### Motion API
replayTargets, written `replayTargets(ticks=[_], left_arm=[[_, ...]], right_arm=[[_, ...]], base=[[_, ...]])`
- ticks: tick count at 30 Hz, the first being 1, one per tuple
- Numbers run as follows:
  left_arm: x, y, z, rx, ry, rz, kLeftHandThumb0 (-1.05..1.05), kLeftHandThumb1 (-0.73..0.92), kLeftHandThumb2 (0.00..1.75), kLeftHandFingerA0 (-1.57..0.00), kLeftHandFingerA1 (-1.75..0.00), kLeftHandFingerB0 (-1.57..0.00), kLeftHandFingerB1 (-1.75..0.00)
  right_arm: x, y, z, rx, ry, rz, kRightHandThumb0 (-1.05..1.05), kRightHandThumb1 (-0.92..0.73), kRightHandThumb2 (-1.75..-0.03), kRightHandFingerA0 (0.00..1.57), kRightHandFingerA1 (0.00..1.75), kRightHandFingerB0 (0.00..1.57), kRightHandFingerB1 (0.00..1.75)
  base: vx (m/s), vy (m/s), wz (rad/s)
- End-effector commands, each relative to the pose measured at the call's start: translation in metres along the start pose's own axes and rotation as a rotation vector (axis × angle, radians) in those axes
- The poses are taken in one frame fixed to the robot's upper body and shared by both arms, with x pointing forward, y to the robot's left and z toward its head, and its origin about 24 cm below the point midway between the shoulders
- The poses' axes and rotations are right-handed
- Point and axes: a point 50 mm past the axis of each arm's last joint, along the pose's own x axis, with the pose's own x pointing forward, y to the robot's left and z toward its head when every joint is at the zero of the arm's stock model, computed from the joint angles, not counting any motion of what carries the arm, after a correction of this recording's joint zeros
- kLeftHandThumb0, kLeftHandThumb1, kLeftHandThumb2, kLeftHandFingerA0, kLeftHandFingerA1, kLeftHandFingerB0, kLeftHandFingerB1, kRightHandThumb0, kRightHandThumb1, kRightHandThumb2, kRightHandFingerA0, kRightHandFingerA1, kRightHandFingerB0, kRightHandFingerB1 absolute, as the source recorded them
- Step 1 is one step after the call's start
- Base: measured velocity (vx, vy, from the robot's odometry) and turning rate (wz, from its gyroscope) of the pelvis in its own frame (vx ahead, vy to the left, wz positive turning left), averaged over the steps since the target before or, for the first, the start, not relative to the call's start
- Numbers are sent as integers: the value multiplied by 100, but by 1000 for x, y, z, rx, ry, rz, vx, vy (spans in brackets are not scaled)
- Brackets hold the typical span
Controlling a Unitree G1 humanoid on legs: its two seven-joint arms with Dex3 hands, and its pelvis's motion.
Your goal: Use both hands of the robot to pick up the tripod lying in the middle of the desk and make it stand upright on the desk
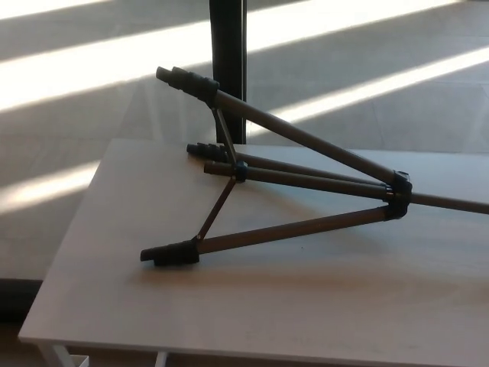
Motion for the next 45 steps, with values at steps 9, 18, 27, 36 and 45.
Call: replayTargets(ticks=[9, 18, 27, 36, 45], left_arm=[[1, 24, 46, -341, -195, 40, -52, 59, 58, -76, -53, -60, -47], [-17, 47, 148, -830, -633, 46, -66, 66, 63, -55, -46, -52, -44], [-146, 64, 245, -837, -1299, 26, -65, 72, 62, -48, -53, -51, -49], [-218, 54, 294, -793, -1638, -87, -56, 72, 62, -68, -51, -55, -44], [-280, -2, 326, -621, -1813, -304, -64, 65, 60, -69, -49, -62, -43]], right_arm=[[1, -45, 25, 564, -174, -148, -66, -66, -61, 89, 58, 52, 43], [-43, -46, 99, 764, -620, -60, -68, -65, -60, 75, 58, 45, 40], [-119, -27, 183, 892, -1057, 36, -61, -55, -94, 57, 71, 35, 54], [-187, 1, 233, 886, -1371, 236, -62, -67, -61, 70, 78, 50, 44], [-218, 44, 269, 902, -1478, 556, -60, -69, -61, 69, 81, 50, 48]], base=[[0, 0, 0], [0, 0, 0], [0, 0, 0], [0, 0, 0], [0, 0, 0]])
